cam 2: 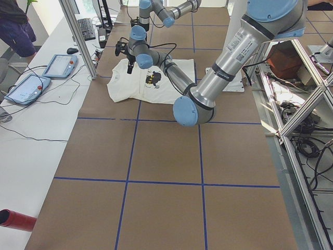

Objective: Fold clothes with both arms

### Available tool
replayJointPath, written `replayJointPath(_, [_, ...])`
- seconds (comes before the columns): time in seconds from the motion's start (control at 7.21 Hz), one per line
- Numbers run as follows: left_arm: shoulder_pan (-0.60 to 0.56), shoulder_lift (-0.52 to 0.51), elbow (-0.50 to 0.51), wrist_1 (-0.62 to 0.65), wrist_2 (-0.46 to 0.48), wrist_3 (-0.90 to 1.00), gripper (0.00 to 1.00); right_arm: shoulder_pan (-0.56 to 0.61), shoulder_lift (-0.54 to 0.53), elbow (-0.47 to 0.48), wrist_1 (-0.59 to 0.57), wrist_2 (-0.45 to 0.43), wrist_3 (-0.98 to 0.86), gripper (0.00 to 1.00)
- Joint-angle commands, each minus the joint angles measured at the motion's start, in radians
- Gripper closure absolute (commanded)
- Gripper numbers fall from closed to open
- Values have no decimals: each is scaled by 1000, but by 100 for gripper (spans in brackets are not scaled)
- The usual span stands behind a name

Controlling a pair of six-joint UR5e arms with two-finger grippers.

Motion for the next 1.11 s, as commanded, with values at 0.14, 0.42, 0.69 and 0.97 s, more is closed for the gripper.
replayJointPath(0.14, [-37,50,-74,42,-18,50,0,-54,173,-294,87,-76,-2,0])
replayJointPath(0.42, [-38,50,-74,42,-18,50,0,-87,188,-354,109,-111,-4,0])
replayJointPath(0.69, [-38,50,-73,42,-19,50,0,-99,224,-406,109,-133,-5,0])
replayJointPath(0.97, [-37,49,-73,42,-19,50,0,-98,226,-413,109,-156,-7,0])
